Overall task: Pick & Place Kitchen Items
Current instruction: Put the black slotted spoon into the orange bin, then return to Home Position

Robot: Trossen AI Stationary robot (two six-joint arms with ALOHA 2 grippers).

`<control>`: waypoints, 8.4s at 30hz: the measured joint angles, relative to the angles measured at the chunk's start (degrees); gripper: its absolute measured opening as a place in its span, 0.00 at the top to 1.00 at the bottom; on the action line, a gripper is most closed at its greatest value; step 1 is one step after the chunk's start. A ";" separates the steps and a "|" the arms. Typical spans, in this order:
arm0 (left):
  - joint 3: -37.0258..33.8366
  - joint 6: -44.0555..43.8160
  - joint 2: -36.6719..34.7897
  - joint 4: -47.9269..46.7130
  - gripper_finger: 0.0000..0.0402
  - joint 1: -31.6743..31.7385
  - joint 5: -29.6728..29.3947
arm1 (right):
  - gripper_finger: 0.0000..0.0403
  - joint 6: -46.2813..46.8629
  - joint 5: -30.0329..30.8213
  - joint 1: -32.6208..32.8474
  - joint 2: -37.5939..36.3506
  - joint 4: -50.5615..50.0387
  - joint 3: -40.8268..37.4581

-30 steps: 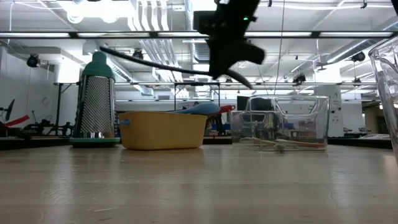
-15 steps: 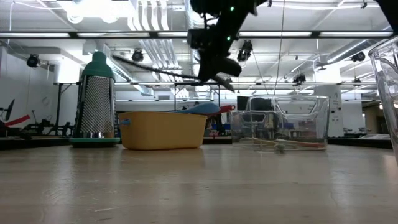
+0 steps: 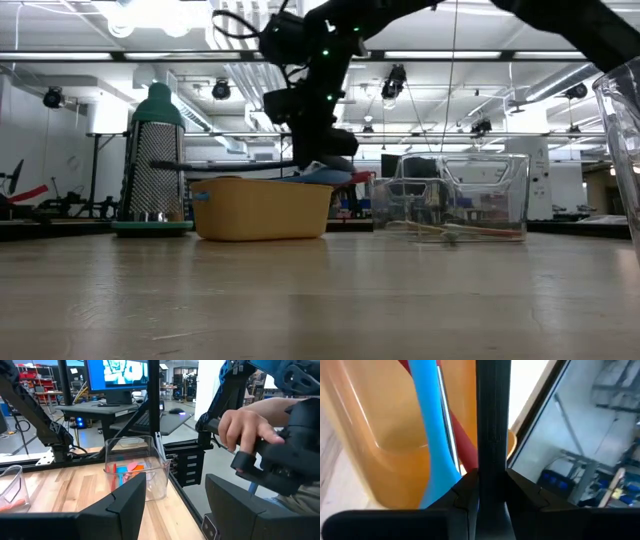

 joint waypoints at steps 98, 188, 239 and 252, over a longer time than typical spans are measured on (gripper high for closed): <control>-8.66 3.85 -8.63 1.53 0.98 20.06 1.53 | 0.98 53.60 -20.95 27.45 -71.61 43.34 -74.60; -35.39 11.12 -66.97 -17.14 0.97 20.09 -13.78 | 0.98 42.15 -10.78 28.85 -126.50 41.93 -102.86; -35.45 21.00 -72.00 -20.15 0.96 19.98 -19.76 | 0.98 45.14 -4.95 27.23 -123.90 45.74 -105.84; -35.47 21.00 -72.00 -20.15 0.96 19.99 -19.76 | 0.98 45.13 -4.95 27.23 -123.90 45.75 -105.84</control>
